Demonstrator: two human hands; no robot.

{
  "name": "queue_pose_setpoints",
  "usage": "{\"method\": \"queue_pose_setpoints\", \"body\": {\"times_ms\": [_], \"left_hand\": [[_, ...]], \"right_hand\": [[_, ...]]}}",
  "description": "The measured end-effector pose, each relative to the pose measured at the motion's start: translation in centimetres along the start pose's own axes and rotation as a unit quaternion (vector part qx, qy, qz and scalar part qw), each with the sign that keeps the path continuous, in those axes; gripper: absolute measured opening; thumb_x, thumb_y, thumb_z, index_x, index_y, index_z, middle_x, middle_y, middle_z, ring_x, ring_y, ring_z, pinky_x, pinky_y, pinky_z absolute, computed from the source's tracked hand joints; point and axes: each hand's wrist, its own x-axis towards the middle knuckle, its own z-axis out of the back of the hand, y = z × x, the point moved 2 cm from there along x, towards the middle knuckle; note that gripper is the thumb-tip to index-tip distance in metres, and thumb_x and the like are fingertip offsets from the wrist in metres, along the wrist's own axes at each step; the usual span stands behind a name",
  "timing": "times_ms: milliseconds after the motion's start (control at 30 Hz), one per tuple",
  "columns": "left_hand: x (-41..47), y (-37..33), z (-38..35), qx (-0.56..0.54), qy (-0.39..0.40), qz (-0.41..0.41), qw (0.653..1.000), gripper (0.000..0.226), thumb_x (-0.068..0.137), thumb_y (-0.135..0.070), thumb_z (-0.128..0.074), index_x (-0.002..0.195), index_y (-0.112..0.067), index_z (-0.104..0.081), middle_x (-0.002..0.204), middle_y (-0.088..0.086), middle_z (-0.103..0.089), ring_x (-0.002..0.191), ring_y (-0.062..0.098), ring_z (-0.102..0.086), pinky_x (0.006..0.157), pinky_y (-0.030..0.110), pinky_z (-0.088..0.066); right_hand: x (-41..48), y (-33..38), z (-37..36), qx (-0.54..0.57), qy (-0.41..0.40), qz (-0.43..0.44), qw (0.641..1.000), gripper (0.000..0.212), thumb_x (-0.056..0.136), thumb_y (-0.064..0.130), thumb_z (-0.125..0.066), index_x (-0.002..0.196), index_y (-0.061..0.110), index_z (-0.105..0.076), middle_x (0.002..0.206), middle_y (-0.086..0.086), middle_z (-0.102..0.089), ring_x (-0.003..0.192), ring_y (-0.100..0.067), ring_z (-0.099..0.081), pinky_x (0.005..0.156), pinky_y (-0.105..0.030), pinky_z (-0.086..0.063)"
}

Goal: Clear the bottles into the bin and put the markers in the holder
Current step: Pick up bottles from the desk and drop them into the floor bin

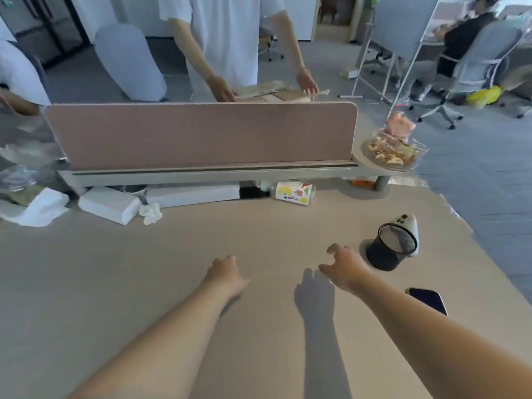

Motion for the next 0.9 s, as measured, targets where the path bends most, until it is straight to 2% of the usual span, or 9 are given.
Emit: {"method": "queue_pose_setpoints", "body": {"times_ms": [100,267,367,467,533,667,767,900], "left_hand": [[2.2,-0.9,-1.2,0.004,0.022,0.029,0.999,0.090,0.073,-0.057,-0.066,0.148,-0.020,-0.033,0.144,0.015,-0.041,0.130,0.031,-0.048,0.106,0.035,-0.043],[6.4,-3.8,-3.0,0.018,0.036,0.053,0.998,0.104,0.072,-0.061,-0.069,0.154,-0.027,-0.016,0.152,0.016,-0.024,0.141,0.032,-0.030,0.113,0.035,-0.031],[8.2,-4.5,-4.8,0.028,0.052,0.080,0.995,0.114,0.070,-0.061,-0.072,0.155,-0.033,-0.002,0.159,0.018,0.002,0.146,0.042,-0.008,0.116,0.044,-0.021],[9.8,-3.5,-6.4,0.072,0.043,0.122,0.989,0.123,0.066,-0.061,-0.076,0.153,-0.038,0.008,0.158,0.020,0.020,0.146,0.046,0.007,0.116,0.055,-0.015],[10.6,-2.8,-6.8,0.098,0.047,0.131,0.985,0.127,0.062,-0.065,-0.075,0.151,-0.041,0.012,0.157,0.019,0.024,0.146,0.044,0.014,0.114,0.063,-0.017],[11.6,-2.9,-7.0,0.102,0.074,0.151,0.980,0.129,0.063,-0.062,-0.076,0.147,-0.044,0.020,0.154,0.020,0.031,0.144,0.047,0.019,0.112,0.065,-0.017],[12.1,-3.2,-6.9,0.109,0.083,0.166,0.977,0.135,0.062,-0.060,-0.079,0.144,-0.044,0.027,0.152,0.023,0.035,0.144,0.044,0.022,0.111,0.067,-0.017],[11.8,-3.4,-6.7,0.101,0.087,0.164,0.977,0.135,0.062,-0.060,-0.079,0.146,-0.042,0.025,0.153,0.021,0.032,0.144,0.043,0.022,0.112,0.066,-0.016]], "right_hand": [[4.5,0.2,0.9,-0.011,0.022,0.010,1.000,0.056,0.090,0.031,-0.057,0.139,0.010,-0.040,0.136,-0.012,-0.043,0.115,-0.030,-0.053,0.085,-0.029,-0.043],[13.1,1.7,2.9,0.011,0.013,0.006,1.000,0.059,0.089,0.034,-0.059,0.139,0.010,-0.041,0.137,-0.013,-0.042,0.116,-0.032,-0.054,0.087,-0.033,-0.046],[17.9,3.4,4.1,0.021,0.003,0.019,1.000,0.060,0.088,0.032,-0.062,0.139,0.009,-0.041,0.138,-0.015,-0.041,0.115,-0.034,-0.054,0.089,-0.038,-0.049],[22.7,5.2,4.9,-0.027,-0.014,0.053,0.998,0.061,0.088,0.032,-0.061,0.139,0.007,-0.040,0.137,-0.018,-0.042,0.121,-0.034,-0.048,0.096,-0.039,-0.045],[25.6,6.1,4.7,-0.056,-0.018,0.061,0.996,0.065,0.086,0.036,-0.063,0.140,0.007,-0.041,0.137,-0.018,-0.044,0.123,-0.035,-0.047,0.098,-0.038,-0.042],[28.7,6.8,2.7,-0.156,0.013,0.096,0.983,0.077,0.079,0.042,-0.068,0.140,0.010,-0.036,0.140,-0.012,-0.043,0.129,-0.032,-0.041,0.106,-0.037,-0.036],[28.4,6.4,1.5,-0.166,0.033,0.095,0.981,0.072,0.070,0.039,-0.075,0.128,0.016,-0.040,0.125,-0.008,-0.053,0.116,-0.034,-0.051,0.094,-0.039,-0.047],[24.7,5.4,-0.1,-0.179,0.064,0.097,0.977,0.083,0.059,0.050,-0.079,0.126,0.020,-0.041,0.117,-0.006,-0.055,0.109,-0.031,-0.055,0.082,-0.035,-0.047]]}}
